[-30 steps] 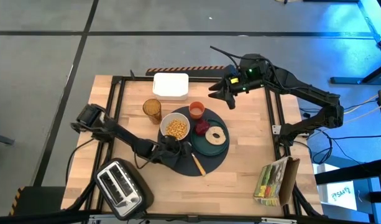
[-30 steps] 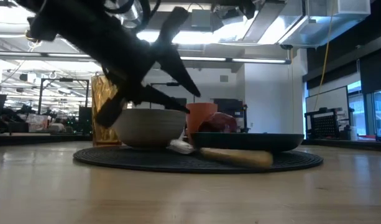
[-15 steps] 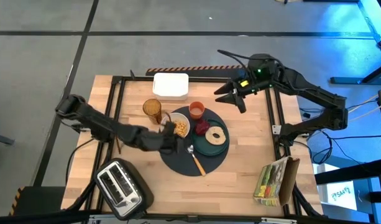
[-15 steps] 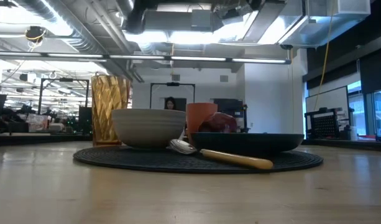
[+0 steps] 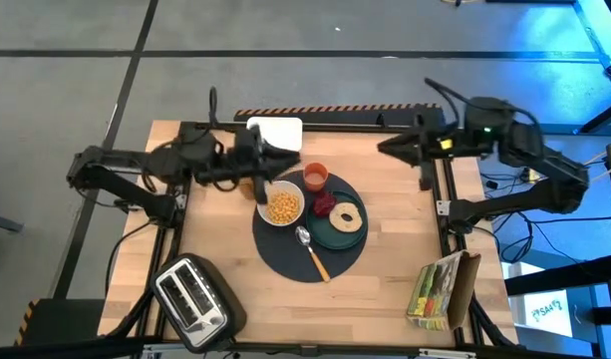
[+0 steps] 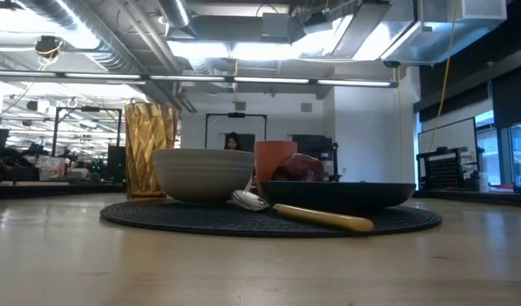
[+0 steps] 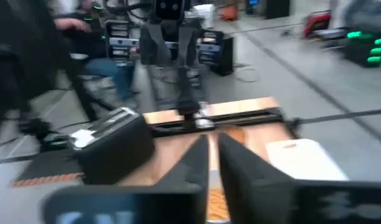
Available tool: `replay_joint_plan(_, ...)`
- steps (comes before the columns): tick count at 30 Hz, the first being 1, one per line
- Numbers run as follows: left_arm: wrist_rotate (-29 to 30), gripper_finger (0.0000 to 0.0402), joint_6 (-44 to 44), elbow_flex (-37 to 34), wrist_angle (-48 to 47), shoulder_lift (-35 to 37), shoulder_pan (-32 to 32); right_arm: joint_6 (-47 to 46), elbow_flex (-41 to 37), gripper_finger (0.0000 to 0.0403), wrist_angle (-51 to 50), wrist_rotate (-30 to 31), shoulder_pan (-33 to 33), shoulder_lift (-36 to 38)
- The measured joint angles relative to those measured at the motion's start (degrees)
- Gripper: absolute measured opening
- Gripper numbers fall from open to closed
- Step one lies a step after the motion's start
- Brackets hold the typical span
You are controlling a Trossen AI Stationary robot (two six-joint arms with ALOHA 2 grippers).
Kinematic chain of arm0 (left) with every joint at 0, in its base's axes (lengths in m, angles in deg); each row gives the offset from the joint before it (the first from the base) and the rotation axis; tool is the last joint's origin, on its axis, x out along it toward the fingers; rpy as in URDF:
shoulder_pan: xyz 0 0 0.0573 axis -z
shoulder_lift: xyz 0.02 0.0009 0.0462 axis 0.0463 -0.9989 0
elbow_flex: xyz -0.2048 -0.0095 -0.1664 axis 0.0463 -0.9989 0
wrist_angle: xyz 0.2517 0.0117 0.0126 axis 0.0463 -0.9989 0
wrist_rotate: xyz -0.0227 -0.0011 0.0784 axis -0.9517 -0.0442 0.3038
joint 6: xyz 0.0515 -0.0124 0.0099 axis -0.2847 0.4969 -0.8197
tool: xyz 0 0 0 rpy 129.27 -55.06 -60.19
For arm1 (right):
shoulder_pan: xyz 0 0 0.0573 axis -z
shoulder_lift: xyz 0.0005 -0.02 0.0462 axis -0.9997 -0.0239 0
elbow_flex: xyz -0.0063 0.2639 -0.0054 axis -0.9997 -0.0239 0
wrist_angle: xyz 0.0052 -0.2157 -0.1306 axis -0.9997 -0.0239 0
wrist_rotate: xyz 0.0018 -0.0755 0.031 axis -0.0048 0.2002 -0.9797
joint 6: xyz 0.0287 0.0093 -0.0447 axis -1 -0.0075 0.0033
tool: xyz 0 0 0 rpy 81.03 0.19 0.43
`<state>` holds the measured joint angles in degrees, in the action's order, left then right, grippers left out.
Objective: Arrange a breakfast setting
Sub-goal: Return to Home Position
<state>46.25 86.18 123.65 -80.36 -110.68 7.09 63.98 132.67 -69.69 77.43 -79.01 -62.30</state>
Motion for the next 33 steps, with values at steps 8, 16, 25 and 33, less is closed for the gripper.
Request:
replay_joint_plan(8, -4.1, 0.0006, -7.1, -12.4, -4.7, 13.0, -5.6, -2.0, -13.2, 0.0003, 3.5, 14.2, -11.3, 13.4)
replay_joint_plan(16, -10.8, 0.0002, -17.8, -33.4, -7.7, 34.0, -10.0, -3.9, -41.1, 0.0011, 19.0, 21.1, -16.8, 34.3)
replay_joint_plan(25, -13.4, 0.0001, -15.5, -47.0, -12.8, 52.5, -8.0, -1.4, -53.0, 0.0003, 17.1, 21.4, -16.8, 47.8)
replay_joint_plan(33, -16.1, 0.0, -13.5, -56.6, -14.3, 64.5, -6.6, 1.5, -58.5, 0.0001, 16.6, 18.6, -16.8, 55.0)
